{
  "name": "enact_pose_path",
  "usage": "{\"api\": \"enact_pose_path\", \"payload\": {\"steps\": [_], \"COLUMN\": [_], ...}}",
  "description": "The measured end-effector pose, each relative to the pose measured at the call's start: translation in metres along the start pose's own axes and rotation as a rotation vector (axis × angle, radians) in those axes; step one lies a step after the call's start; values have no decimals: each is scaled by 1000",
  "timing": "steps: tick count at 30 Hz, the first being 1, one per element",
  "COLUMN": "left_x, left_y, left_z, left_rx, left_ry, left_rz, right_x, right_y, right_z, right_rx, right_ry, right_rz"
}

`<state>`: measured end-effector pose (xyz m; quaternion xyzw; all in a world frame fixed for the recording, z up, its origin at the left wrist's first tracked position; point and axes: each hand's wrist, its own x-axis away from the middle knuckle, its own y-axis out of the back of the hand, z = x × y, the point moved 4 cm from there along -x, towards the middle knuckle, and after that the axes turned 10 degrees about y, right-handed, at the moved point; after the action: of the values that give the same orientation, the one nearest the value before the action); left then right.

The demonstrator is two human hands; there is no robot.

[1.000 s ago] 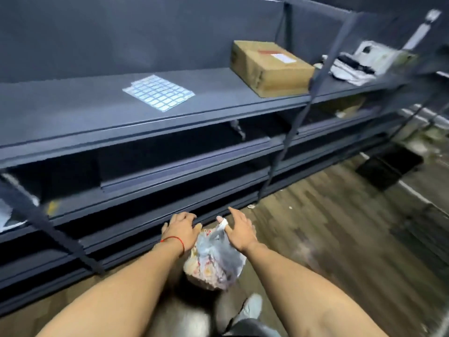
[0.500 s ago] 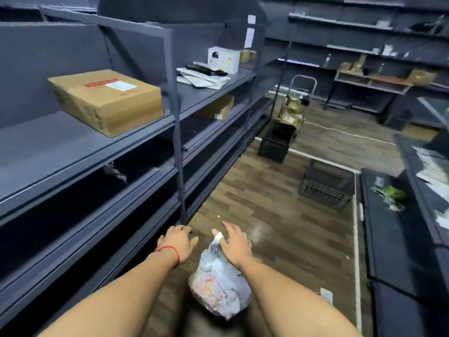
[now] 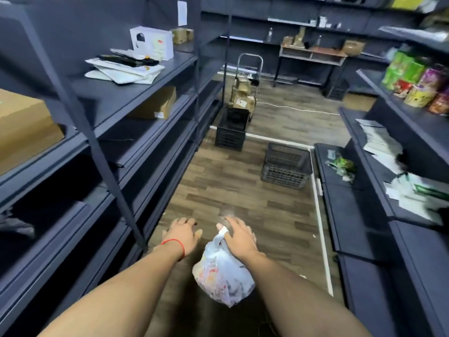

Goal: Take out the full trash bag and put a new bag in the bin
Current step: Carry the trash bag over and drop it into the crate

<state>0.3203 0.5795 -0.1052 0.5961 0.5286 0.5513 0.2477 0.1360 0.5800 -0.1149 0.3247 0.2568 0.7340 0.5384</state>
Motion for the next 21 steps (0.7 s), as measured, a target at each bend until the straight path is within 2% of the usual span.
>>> {"api": "enact_pose_path", "payload": {"steps": [12, 16, 21], "left_x": [-176, -223, -285], "left_y": [34, 53, 62], "left_z": [-82, -112, -151], "left_rx": [-67, -85, -116], "left_ry": [-192, -300, -354], "left_rz": [109, 131, 145], "right_x": [-127, -169, -217], "right_y": [24, 54, 93], "right_z": [-41, -41, -48], "right_rx": [27, 7, -8], "right_ry": [-206, -298, -321], "right_rz": [-86, -156, -206]}}
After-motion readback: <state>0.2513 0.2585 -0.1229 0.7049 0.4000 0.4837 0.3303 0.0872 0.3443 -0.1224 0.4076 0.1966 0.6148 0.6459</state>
